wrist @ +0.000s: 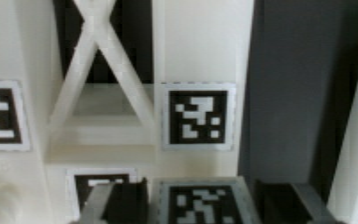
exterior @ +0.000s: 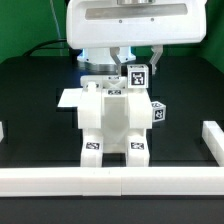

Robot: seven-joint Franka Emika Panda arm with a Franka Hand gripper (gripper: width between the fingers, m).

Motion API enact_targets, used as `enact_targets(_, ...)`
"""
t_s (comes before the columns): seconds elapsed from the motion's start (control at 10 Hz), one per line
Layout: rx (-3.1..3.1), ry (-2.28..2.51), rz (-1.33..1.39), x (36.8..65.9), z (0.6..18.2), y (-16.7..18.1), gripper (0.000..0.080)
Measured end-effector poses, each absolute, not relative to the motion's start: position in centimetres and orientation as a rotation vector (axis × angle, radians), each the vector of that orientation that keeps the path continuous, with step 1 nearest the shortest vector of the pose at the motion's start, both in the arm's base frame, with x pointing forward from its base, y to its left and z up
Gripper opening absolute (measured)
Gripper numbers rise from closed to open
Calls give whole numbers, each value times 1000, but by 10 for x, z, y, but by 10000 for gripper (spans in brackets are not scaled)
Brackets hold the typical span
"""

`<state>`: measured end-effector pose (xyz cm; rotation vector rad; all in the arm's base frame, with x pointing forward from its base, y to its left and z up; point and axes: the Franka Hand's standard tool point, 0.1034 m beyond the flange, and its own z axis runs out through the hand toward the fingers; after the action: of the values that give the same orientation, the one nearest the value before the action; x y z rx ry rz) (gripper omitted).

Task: Assemble chair

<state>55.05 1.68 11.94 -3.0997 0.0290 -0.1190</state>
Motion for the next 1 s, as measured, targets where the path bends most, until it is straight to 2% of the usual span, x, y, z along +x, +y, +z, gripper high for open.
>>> enact_targets(0.8, -3098, 61, -119, 551, 119, 17, 285)
enact_targets(1.0, -3084, 226, -115, 551, 119, 18, 285)
